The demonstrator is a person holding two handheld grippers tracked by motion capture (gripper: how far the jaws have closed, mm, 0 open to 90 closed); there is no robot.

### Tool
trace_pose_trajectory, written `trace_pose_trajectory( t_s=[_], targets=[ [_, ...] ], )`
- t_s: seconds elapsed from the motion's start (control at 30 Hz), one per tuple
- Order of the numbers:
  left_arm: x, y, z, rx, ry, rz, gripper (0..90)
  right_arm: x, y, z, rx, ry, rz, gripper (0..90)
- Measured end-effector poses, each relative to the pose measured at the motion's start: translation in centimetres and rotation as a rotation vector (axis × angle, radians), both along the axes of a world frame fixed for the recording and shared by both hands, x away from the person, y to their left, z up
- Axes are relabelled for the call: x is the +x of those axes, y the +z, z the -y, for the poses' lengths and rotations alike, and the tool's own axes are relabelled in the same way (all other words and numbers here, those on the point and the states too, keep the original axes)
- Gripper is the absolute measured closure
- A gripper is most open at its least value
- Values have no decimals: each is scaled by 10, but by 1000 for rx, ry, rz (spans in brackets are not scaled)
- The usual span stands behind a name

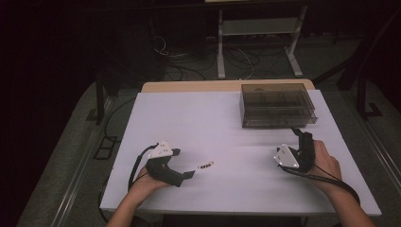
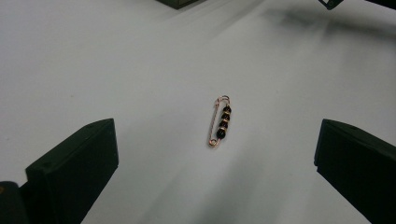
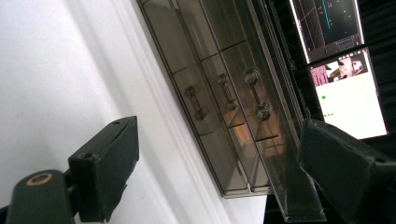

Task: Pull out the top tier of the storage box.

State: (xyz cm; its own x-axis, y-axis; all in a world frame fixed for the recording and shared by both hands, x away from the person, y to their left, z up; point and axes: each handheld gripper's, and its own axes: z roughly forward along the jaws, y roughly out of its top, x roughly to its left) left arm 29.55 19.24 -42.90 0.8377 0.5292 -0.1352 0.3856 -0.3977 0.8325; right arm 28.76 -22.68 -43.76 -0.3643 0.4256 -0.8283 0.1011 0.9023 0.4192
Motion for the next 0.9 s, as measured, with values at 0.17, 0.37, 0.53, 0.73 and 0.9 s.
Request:
trace_pose_trajectory(
  t_s=[0.17, 0.37, 0.53, 0.73, 0.9],
  targets=[
    [0, 0, 0, 0, 2, 2, 0, 1, -1, 1, 54, 6, -28, 122],
    [0, 0, 0, 1, 1, 3, 0, 2, -1, 2, 99, 7, -54, 123],
    [0, 0, 0, 3, 2, 3, 0, 3, -1, 2, 129, 4, -74, 123],
    [0, 0, 0, 8, 3, 6, 0, 4, -1, 3, 160, 3, -94, 122],
    [0, 0, 0, 15, 0, 9, 0, 6, 0, 6, 211, -4, -123, 122]
  ],
)
